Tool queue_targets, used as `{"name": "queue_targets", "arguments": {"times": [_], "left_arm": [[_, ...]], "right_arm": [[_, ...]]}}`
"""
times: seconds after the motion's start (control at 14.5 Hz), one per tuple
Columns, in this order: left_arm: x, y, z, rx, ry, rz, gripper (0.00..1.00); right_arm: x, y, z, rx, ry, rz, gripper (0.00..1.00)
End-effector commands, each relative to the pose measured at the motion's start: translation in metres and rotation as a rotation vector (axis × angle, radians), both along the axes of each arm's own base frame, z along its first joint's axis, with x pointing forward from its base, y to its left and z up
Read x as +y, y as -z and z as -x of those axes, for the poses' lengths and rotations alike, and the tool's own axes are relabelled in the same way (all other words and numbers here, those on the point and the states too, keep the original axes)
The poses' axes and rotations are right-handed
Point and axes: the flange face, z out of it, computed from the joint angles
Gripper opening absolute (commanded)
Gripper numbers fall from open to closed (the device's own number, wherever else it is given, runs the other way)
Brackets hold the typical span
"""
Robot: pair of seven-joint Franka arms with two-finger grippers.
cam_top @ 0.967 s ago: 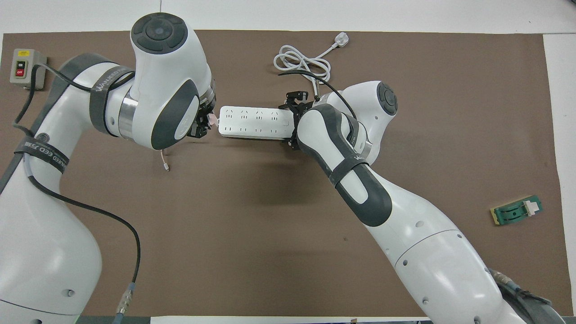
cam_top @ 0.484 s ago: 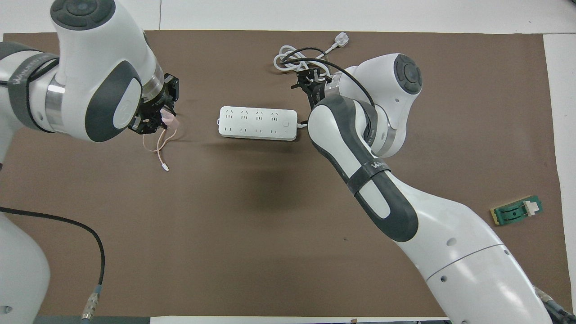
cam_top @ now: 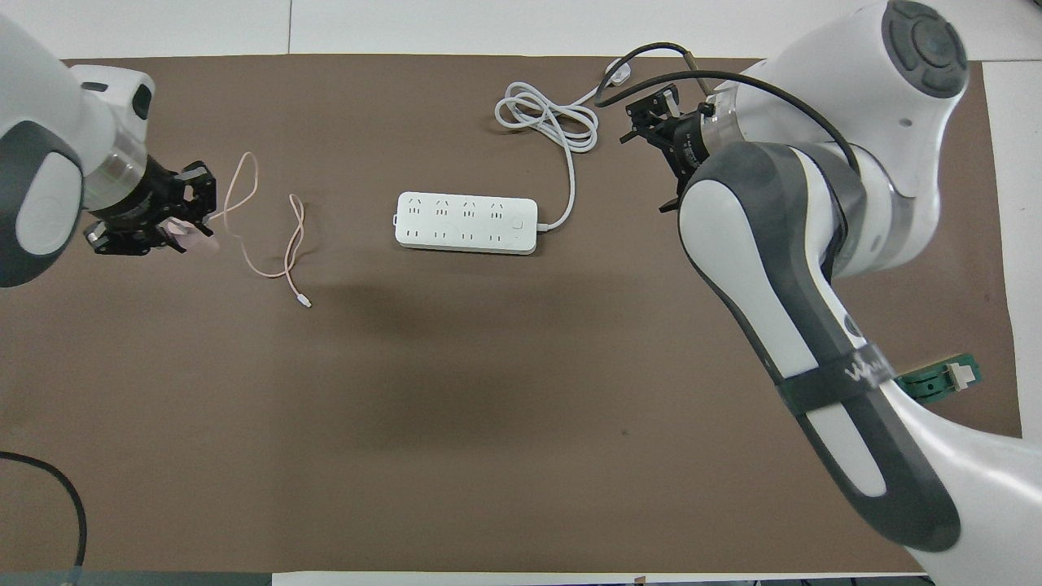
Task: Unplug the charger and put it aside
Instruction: 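Carry the charger away from the strip while the right gripper withdraws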
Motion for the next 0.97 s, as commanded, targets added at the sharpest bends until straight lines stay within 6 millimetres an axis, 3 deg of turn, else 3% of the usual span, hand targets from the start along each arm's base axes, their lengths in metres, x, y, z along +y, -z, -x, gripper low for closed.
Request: {"name": "queue_targets", "arguments": {"times": [0.0,0.21,0.41,0.62,0.76,0.9], "left_arm": [[0.053,0.004,0.023,-0.049,0.139,0.022,0.0],[0.089,0.013,0.034,-0.1,0.244,0.124,0.0],[0.111,0.037,0.049,-0.091,0.385,0.235,0.0],[0.116,0.083,0.081,-0.114,0.473,0.246,0.0],[0.114,0.122,0.105,-0.144,0.518,0.238,0.0],[0.114,0.141,0.119,-0.133,0.555,0.242,0.0]], "right_arm": [[-0.047,-0.033,0.025,-0.011,-0.12,0.073,1.0],[-0.115,-0.059,0.03,-0.052,-0.254,0.088,1.0],[-0.153,-0.079,0.042,-0.084,-0.423,0.152,1.0],[-0.154,-0.079,0.055,-0.011,-0.447,0.158,1.0],[-0.168,-0.081,0.057,0.003,-0.439,0.145,1.0],[-0.152,-0.08,0.059,0.005,-0.473,0.151,1.0]]}}
